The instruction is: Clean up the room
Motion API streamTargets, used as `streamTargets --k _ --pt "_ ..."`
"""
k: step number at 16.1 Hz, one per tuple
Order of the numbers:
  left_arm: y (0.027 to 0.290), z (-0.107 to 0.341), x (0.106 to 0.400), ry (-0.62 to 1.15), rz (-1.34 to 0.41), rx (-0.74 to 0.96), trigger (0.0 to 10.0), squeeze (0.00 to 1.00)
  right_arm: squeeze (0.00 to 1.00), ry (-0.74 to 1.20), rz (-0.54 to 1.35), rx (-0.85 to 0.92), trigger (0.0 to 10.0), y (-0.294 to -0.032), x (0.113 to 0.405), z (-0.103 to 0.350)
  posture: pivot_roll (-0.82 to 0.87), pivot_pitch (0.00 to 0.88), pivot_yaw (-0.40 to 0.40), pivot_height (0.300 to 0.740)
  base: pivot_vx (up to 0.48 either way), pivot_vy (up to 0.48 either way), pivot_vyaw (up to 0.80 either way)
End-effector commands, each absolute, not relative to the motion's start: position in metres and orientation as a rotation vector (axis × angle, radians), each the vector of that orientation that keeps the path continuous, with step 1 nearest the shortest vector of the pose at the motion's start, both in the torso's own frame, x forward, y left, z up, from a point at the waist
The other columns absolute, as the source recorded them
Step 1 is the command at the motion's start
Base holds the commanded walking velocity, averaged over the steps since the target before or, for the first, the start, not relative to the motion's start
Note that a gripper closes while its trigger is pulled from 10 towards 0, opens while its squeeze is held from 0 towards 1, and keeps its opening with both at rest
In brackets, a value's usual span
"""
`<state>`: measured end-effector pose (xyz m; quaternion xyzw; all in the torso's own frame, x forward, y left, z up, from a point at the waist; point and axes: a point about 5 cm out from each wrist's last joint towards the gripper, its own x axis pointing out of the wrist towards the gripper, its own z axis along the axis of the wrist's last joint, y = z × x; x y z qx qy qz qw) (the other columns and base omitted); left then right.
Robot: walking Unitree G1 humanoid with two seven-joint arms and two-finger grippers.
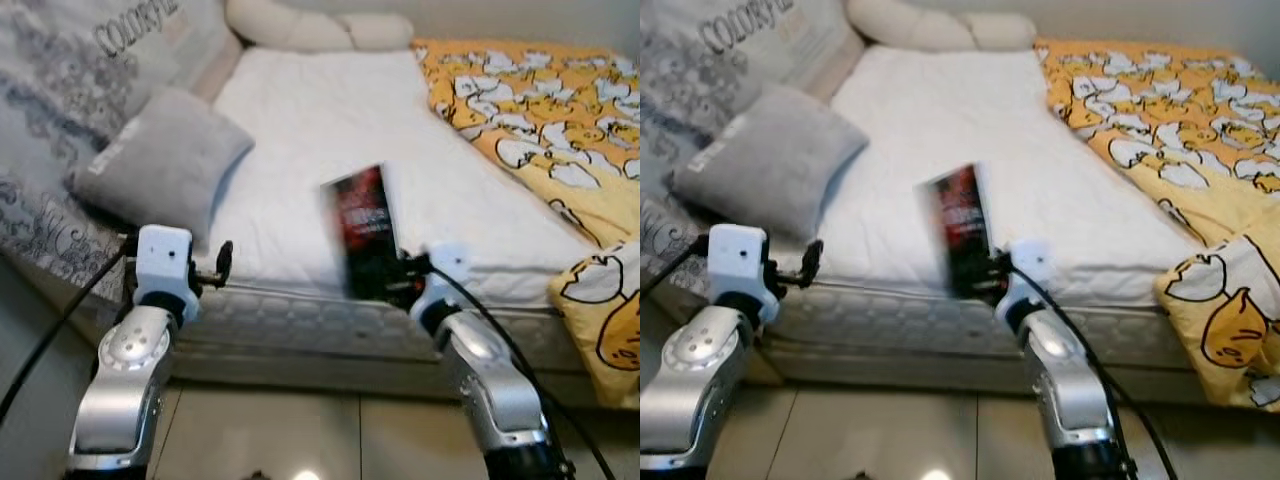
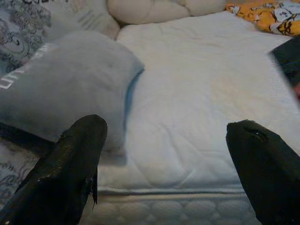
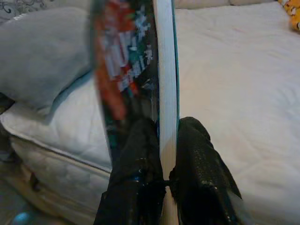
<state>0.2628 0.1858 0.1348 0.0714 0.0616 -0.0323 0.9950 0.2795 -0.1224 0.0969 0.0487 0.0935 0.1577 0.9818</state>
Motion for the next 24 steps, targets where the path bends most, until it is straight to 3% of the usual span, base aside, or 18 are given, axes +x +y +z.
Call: streamTargets --k 1,3,24 --pt "0.1801 0.136 0.2625 0.116 -0.093 0.134 10.0 0.0 0.0 0.142 0.293 0.075 10.0 -0.1313 0.2832 0.1072 0.09 0.0 0.002 0.74 0.352 0.0 0.8" --pt "0.1814 0.1356 0.2614 0.117 -0.086 0.131 10.0 0.0 0.0 0.143 0.305 0.07 10.0 -0.1296 0.283 0.1066 0.09 0.0 0.001 0.74 0.36 0.0 0.8" --pt "0.1815 0.1339 0.259 0.122 -0.085 0.126 10.0 0.0 0.0 0.14 0.356 0.082 10.0 -0.1249 0.2819 0.1067 0.09 0.0 -0.004 0.74 0.364 0.0 0.0"
